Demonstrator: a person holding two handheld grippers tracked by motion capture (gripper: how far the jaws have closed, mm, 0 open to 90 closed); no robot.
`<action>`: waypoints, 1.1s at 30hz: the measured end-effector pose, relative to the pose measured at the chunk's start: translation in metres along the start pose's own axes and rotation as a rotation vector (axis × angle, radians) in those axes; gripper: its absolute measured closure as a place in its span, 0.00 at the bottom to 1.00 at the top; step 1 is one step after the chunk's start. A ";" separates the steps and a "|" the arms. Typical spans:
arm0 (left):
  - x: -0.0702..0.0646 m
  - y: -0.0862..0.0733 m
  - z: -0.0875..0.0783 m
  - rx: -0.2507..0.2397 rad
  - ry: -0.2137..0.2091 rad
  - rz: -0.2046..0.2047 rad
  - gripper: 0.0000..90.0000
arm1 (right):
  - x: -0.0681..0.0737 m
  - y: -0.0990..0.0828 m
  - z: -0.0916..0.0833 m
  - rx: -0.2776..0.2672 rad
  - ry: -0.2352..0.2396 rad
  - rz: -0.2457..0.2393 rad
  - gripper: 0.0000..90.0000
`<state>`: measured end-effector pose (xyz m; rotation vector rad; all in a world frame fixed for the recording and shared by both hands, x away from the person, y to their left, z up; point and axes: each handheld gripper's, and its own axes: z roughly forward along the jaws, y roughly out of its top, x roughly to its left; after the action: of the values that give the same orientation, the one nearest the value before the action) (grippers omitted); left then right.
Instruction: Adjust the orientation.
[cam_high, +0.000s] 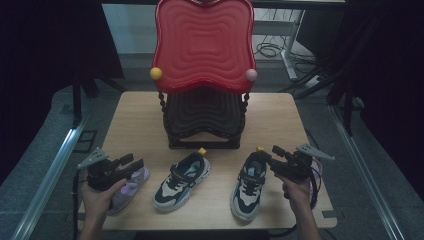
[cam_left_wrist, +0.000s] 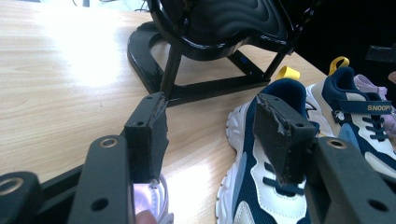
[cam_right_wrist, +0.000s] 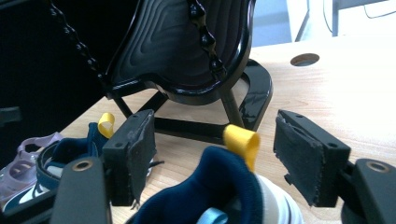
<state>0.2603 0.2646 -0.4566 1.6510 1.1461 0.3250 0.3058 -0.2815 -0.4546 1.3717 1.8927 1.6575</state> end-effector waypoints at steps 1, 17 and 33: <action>-0.001 0.001 0.001 0.004 0.003 0.009 0.49 | -0.002 0.000 0.000 -0.002 -0.004 -0.012 0.33; -0.016 -0.005 -0.004 0.039 -0.021 0.023 0.42 | 0.010 0.001 0.007 0.036 0.007 -0.097 0.36; -0.034 0.008 -0.003 0.048 -0.014 0.089 0.85 | 0.020 -0.006 0.006 0.056 0.006 -0.157 0.37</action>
<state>0.2452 0.2393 -0.4380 1.7478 1.0793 0.3443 0.2968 -0.2622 -0.4548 1.2042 2.0084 1.5464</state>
